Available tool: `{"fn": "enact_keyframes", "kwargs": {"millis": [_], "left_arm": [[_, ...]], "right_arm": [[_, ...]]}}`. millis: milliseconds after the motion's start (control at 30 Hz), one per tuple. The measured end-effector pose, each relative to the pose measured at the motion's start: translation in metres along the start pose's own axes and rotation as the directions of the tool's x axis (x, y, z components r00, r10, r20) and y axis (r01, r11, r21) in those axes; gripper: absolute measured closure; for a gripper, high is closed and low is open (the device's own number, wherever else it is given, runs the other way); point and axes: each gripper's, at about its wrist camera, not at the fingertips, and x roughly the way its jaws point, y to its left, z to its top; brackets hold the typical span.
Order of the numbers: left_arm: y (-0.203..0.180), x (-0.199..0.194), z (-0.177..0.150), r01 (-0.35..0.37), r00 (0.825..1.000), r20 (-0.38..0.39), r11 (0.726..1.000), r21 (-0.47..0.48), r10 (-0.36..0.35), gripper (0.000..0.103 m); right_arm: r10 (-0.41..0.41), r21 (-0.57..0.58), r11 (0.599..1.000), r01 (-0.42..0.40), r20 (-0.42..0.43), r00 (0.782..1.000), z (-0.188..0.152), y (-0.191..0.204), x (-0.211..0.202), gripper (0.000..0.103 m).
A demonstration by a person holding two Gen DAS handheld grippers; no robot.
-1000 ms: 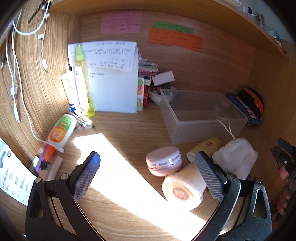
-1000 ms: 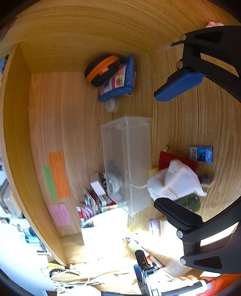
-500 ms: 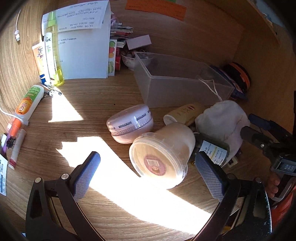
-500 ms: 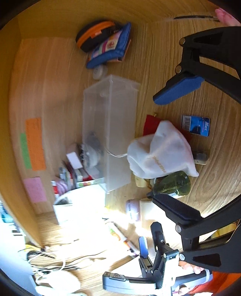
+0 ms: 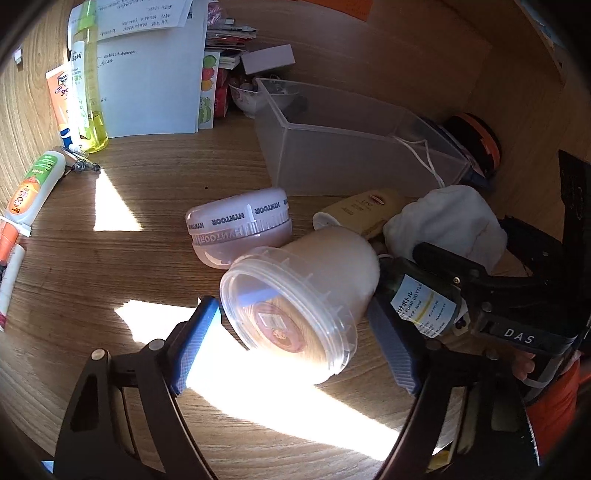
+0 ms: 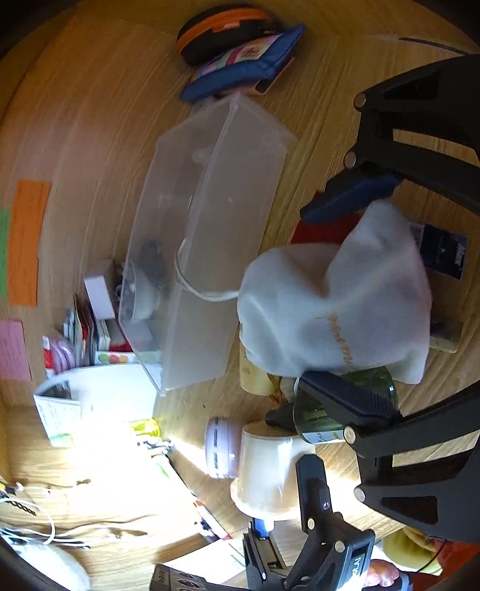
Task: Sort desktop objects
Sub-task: 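Grasp the white tub with the left tool while the right tool grasps the white cloth pouch, then carry the white tub and cloth pouch over the clear plastic box with both tools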
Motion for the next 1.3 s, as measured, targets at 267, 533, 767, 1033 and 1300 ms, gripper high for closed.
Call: {"fn": "enact_keyframes", "kwargs": {"millis": [267, 533, 767, 1033, 1300], "left_arm": [[-0.007, 0.006, 0.0, -0.029, 1.0, 0.01, 0.999, 0.019, 0.028, 0.024], [-0.009, 0.007, 0.0, -0.062, 0.998, 0.03, 0.997, 0.049, 0.061, 0.027], [-0.009, 0.003, 0.002, -0.045, 0.998, 0.043, 0.998, 0.046, 0.043, 0.033], [-0.014, -0.009, 0.008, -0.043, 0.996, 0.08, 0.997, 0.06, 0.038, 0.036], [-0.015, -0.023, 0.017, -0.048, 0.992, 0.119, 0.996, 0.071, 0.039, 0.037]], "right_arm": [[-0.025, -0.08, 0.996, 0.028, 0.038, 0.999, -0.005, 0.019, -0.005, 0.064], [-0.059, -0.085, 0.994, 0.066, 0.081, 0.995, -0.004, 0.027, -0.016, 0.072], [-0.073, -0.052, 0.995, 0.081, 0.142, 0.987, 0.005, 0.02, -0.041, 0.073], [-0.111, -0.032, 0.992, 0.12, 0.191, 0.975, 0.012, 0.015, -0.059, 0.073], [-0.134, 0.003, 0.991, 0.136, 0.218, 0.967, 0.012, 0.004, -0.064, 0.073]]}}
